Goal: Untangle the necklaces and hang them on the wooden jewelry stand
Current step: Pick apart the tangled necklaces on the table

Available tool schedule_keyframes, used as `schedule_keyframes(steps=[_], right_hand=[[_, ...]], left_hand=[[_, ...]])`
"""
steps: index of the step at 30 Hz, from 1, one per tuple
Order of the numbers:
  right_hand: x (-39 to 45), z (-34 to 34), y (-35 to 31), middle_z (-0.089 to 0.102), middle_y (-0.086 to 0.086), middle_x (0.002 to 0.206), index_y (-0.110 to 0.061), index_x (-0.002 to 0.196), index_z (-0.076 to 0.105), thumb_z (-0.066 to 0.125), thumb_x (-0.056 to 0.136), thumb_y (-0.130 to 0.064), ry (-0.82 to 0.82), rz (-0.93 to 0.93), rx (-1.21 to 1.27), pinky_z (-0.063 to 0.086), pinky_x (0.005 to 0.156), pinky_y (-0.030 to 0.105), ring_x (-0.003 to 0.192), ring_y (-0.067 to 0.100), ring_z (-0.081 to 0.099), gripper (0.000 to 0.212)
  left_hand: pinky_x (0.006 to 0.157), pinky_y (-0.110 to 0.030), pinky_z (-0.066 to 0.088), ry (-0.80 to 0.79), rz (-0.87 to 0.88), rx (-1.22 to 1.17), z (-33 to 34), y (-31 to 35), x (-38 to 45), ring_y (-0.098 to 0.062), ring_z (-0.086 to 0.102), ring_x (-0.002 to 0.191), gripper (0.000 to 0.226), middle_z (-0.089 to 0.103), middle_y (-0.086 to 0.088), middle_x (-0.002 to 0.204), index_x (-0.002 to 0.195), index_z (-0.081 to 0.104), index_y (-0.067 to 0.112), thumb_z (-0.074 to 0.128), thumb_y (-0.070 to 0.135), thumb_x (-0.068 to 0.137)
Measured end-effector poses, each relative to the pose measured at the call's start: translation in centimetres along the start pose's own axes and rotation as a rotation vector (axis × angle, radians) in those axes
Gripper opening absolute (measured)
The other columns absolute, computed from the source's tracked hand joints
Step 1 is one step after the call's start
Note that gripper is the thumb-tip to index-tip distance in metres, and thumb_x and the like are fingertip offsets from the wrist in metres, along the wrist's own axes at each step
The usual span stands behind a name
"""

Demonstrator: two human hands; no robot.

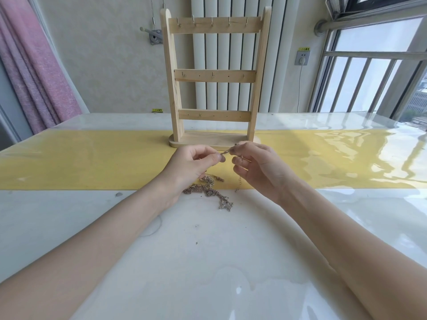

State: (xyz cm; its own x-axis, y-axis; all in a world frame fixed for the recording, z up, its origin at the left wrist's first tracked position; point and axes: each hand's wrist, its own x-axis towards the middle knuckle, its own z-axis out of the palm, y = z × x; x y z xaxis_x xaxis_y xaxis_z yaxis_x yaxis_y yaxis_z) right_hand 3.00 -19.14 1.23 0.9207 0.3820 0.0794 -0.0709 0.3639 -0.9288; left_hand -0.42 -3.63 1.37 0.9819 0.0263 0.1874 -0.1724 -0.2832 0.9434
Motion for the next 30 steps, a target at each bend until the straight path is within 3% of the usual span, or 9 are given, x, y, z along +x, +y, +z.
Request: schedule_keyframes(steps=[4,7,11,20,27,30], right_hand=[[0.2,-0.3,-0.1,0.059,0.001,0.070,-0.010,0.072,0.058,0.052,0.089,0.003,-0.001,-0.009,0.051,0.042,0.051,0.016,0.057,0.011,0.047,0.022],[0.2,-0.2,0.0,0.059,0.000,0.068,-0.014,0.074,0.055,0.054,0.088,0.004,-0.003,0.002,0.027,0.043,0.052,0.016,0.055,0.011,0.046,0.023],[0.1,-0.2,0.2,0.057,0.000,0.071,-0.014,0.080,0.057,0.053,0.089,0.003,-0.023,0.020,-0.018,0.043,0.054,0.016,0.055,0.009,0.046,0.020],[0.1,-0.2,0.9,0.059,-0.001,0.067,-0.005,0.083,0.065,0.060,0.089,-0.005,-0.120,0.024,-0.228,0.039,0.055,0.017,0.054,0.009,0.043,0.008],[0.0,-0.2,0.8,0.058,-0.001,0.067,-0.006,0.077,0.064,0.062,0.088,-0.007,-0.075,0.029,-0.277,0.036,0.057,0.021,0.054,0.011,0.041,0.011],[0.0,-0.1,0.7,0.051,0.001,0.064,-0.010,0.071,0.059,0.057,0.090,-0.004,-0.066,0.039,-0.244,0.035,0.057,0.022,0.055,0.012,0.040,0.020]], left_hand=[[0.059,-0.021,0.041,-0.009,0.029,0.067,0.1,-0.2,-0.2,-0.011,0.047,0.062,0.010,0.060,0.014,0.067,0.080,0.072,0.018,0.065,0.015,0.087],[0.056,-0.016,0.045,-0.055,-0.029,-0.102,0.0,0.0,-0.3,-0.005,0.056,0.066,0.010,0.065,0.003,0.078,0.085,0.070,0.015,0.064,0.007,0.086],[0.053,-0.014,0.044,-0.077,-0.090,-0.284,-0.1,0.3,-0.2,-0.003,0.052,0.061,0.008,0.063,0.005,0.070,0.089,0.069,0.009,0.062,0.007,0.087],[0.053,-0.015,0.045,0.001,-0.075,-0.249,-0.3,0.1,-0.1,-0.003,0.058,0.062,0.005,0.065,0.001,0.073,0.083,0.067,0.013,0.065,0.009,0.086],[0.059,-0.018,0.045,0.030,0.035,-0.080,-0.3,-0.4,0.0,-0.004,0.051,0.056,0.008,0.060,0.002,0.068,0.081,0.064,0.013,0.062,0.009,0.088],[0.055,-0.015,0.045,0.000,0.079,-0.038,0.1,-0.2,-0.1,-0.003,0.050,0.051,0.014,0.060,0.003,0.067,0.079,0.062,0.013,0.062,0.002,0.087]])
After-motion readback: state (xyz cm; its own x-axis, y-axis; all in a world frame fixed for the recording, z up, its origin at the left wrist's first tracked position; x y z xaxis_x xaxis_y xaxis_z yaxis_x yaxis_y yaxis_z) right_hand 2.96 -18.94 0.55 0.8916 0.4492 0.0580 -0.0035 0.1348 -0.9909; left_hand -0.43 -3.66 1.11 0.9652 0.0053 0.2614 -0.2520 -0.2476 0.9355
